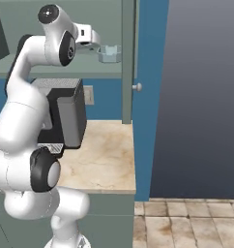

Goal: Retrieve the tupperware and aluminum foil from the cabinet and place them on the dining counter near the plate with bell pepper and kebab skewer to prepare for storing leftovers.

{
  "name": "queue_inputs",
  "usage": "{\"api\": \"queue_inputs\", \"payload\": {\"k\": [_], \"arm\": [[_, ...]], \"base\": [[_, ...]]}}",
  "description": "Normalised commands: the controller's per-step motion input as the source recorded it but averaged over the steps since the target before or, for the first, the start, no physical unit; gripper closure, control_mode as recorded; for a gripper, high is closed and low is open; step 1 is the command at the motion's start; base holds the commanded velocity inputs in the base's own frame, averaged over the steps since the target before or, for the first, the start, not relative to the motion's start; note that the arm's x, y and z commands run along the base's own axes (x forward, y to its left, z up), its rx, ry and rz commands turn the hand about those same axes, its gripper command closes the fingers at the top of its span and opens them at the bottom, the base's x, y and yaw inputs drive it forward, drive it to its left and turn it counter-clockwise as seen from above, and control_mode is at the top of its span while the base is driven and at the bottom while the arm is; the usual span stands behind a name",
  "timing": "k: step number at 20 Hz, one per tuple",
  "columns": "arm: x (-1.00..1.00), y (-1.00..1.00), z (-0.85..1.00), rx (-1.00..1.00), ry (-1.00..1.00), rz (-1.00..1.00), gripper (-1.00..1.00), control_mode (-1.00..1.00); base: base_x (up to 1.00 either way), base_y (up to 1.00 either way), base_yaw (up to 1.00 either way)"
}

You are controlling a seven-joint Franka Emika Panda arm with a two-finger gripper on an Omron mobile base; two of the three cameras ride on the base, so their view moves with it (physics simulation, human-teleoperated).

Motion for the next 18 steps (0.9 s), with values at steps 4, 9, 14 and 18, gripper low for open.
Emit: {"api": "queue_inputs", "payload": {"k": [4, 9, 14, 18], "arm": [[0.44, 0.00, -0.19, 0.00, 0.00, 0.00, -1.00, -1.00], [0.37, 0.00, -0.14, 0.00, 0.00, 0.00, -1.00, -1.00], [0.32, 0.00, -0.17, 0.00, 0.00, 0.01, -1.00, -1.00], [0.37, -0.10, -0.04, 0.01, -0.01, 0.00, -1.00, -1.00]], "base": [[0.00, 0.00, 0.00], [0.00, 0.00, 0.00], [0.00, 0.00, 0.00], [0.00, 0.00, 0.00]]}}
